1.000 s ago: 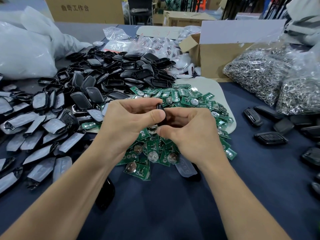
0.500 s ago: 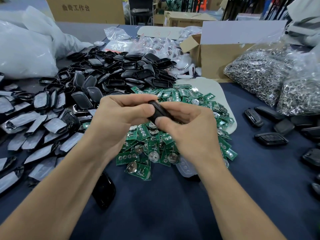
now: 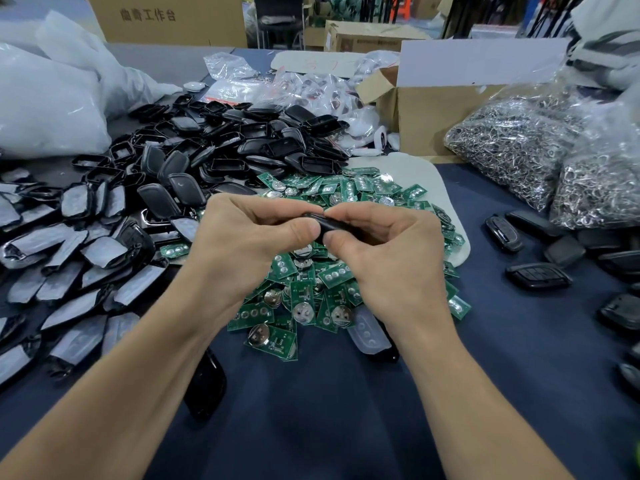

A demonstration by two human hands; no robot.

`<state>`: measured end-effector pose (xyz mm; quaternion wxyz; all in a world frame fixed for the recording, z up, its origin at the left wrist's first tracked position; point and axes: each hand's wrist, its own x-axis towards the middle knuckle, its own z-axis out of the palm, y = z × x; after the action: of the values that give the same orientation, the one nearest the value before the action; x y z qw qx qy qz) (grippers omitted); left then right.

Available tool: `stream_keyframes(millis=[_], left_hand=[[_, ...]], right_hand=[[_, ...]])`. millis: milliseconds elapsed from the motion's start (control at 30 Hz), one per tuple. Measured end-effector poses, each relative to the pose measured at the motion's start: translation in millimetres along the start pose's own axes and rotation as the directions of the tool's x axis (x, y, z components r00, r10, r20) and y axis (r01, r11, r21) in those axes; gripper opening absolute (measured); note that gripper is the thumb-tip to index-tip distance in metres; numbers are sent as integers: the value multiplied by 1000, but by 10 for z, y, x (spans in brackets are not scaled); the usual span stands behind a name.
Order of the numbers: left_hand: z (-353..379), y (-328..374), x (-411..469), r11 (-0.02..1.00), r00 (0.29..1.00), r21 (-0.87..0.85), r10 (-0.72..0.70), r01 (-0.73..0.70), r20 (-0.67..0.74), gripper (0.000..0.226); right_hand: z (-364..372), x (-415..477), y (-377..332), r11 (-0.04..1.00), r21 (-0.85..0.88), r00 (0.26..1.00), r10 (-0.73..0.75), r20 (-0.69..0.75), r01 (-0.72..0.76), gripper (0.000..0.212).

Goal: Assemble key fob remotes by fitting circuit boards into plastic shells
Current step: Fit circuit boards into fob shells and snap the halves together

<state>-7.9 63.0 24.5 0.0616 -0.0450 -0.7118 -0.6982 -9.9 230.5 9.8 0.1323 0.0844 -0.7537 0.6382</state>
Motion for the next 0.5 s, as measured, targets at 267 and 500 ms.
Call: stream_keyframes(millis=[267, 500], left_hand=[[88, -40, -41, 998, 995, 52, 25, -20, -97, 21], [78, -48, -20, 992, 997, -127, -32, 22, -75, 16]], right_hand=[[36, -23, 4, 1000, -5, 998, -28, -65, 27, 28], [-10, 22, 1, 999, 45, 1000, -25, -17, 26, 23]])
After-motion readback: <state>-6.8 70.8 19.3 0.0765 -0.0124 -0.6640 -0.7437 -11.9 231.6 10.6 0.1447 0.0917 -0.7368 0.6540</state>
